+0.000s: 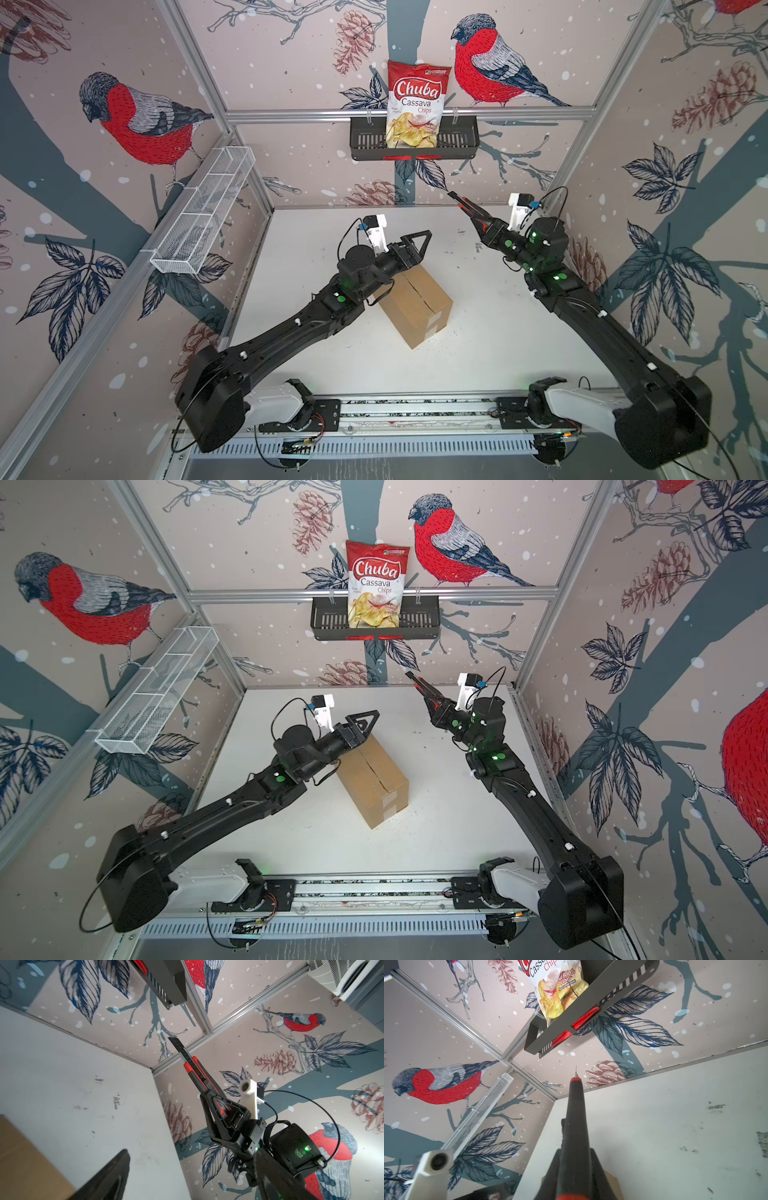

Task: Unpack the express box
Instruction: 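Lower the left gripper onto the box while the right gripper brings the knife over it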

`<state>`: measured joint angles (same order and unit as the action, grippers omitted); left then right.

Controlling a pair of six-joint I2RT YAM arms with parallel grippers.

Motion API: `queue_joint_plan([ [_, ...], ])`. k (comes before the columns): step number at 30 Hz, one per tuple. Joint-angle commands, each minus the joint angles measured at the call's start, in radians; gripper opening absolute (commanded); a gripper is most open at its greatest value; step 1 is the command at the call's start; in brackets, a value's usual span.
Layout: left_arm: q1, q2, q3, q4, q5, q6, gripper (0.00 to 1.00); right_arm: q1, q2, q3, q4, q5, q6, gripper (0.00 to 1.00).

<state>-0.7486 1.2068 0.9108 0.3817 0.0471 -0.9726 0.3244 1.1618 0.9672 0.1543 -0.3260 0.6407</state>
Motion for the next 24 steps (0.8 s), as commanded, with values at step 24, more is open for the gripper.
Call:
queue_joint_plan([
  [24,0.088,-0.064,-0.155,-0.439,-0.152,0.045,0.96,0.139,0.011,0.143,-0.372,0.182,-0.338,0.0],
])
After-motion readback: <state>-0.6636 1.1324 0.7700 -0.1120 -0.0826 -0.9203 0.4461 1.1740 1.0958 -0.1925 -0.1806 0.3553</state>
